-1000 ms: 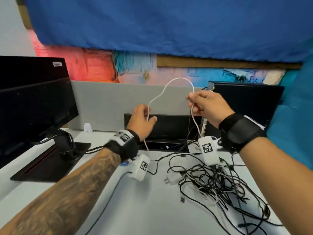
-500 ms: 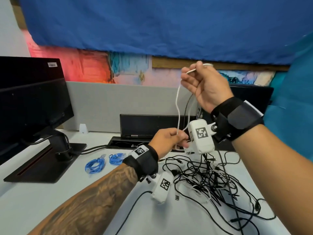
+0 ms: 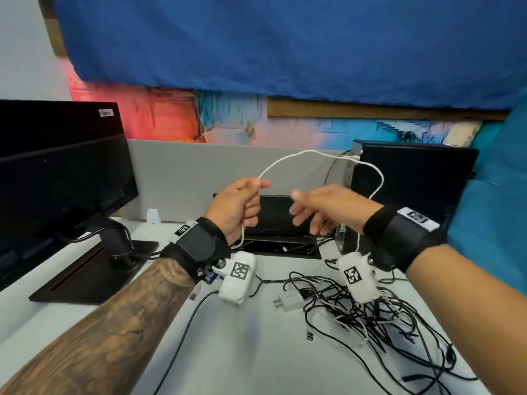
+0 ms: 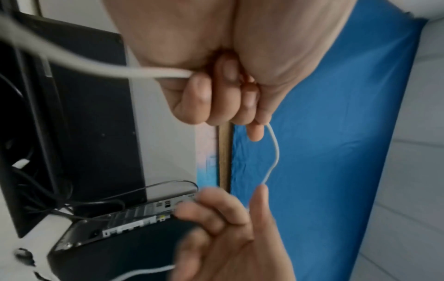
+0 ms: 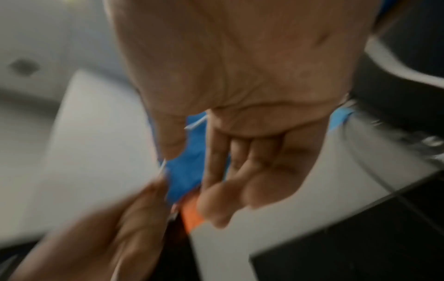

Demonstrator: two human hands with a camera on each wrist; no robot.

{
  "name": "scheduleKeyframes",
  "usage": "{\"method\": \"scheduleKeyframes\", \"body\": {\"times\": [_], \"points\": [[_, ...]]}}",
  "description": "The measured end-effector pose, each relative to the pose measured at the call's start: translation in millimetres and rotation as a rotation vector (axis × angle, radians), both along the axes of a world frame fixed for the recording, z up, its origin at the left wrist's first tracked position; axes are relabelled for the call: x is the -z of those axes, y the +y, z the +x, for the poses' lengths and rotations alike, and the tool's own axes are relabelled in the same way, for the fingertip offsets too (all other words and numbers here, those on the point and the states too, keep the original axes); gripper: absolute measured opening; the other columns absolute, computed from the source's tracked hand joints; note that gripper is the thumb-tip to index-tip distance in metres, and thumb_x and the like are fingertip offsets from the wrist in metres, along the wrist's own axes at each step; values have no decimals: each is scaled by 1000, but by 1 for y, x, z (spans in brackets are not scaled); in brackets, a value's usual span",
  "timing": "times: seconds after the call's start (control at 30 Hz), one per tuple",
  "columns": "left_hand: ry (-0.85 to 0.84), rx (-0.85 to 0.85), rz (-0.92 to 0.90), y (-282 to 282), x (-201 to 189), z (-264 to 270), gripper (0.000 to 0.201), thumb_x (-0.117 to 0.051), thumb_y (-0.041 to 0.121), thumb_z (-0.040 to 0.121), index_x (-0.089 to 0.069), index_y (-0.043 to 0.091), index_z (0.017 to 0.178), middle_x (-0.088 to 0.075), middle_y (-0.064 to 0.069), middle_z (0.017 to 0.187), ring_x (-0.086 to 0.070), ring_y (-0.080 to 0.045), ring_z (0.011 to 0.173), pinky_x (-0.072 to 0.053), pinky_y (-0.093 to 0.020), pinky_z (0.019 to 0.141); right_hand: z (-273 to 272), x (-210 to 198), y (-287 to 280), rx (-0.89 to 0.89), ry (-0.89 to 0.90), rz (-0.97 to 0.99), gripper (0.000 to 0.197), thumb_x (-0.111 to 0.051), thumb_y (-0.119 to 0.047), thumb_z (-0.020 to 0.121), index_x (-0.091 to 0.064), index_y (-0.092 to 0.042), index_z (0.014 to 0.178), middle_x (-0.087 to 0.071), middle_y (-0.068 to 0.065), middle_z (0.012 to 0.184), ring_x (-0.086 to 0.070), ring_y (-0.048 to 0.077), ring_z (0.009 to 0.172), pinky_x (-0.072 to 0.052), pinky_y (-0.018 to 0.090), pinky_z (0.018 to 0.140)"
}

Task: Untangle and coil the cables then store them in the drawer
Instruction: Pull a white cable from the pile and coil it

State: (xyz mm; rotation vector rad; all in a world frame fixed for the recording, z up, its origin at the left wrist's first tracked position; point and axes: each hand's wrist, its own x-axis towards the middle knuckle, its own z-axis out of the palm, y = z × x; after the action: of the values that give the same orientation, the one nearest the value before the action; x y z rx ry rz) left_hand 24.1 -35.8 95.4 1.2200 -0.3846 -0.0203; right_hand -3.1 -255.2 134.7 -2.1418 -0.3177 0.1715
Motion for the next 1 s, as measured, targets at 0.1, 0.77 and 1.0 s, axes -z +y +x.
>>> {"method": "scheduleKeyframes", "body": {"times": [0.1, 0.77, 1.0], "points": [[25, 59, -63, -5, -9, 0, 17, -41, 20, 106, -54, 10, 102, -31, 5, 54, -24, -7, 41, -27, -20, 41, -12, 28, 43, -273, 42, -52, 33, -65, -40, 97, -70, -15, 118, -75, 0, 104, -70, 14, 78, -56, 29, 68], [269, 299, 289, 20, 65, -48, 29, -40, 25, 106, -63, 10, 97, -27, 2, 61, -23, -10, 53, -31, -23, 47, 7, 39, 20, 359, -382, 93, 16, -74, -15, 89, -60, -17, 98, -68, 4, 92, -63, 15, 73, -52, 31, 67], [181, 186, 305, 25, 64, -49, 26, -49, 18, 103, -73, 8, 104, -46, 3, 63, -33, -7, 50, -34, -21, 49, -21, 74, 34, -56, -735, -574, 33, -46, -50, 99, -64, -32, 120, -66, -8, 126, -51, 18, 129, -28, 49, 121]]}}
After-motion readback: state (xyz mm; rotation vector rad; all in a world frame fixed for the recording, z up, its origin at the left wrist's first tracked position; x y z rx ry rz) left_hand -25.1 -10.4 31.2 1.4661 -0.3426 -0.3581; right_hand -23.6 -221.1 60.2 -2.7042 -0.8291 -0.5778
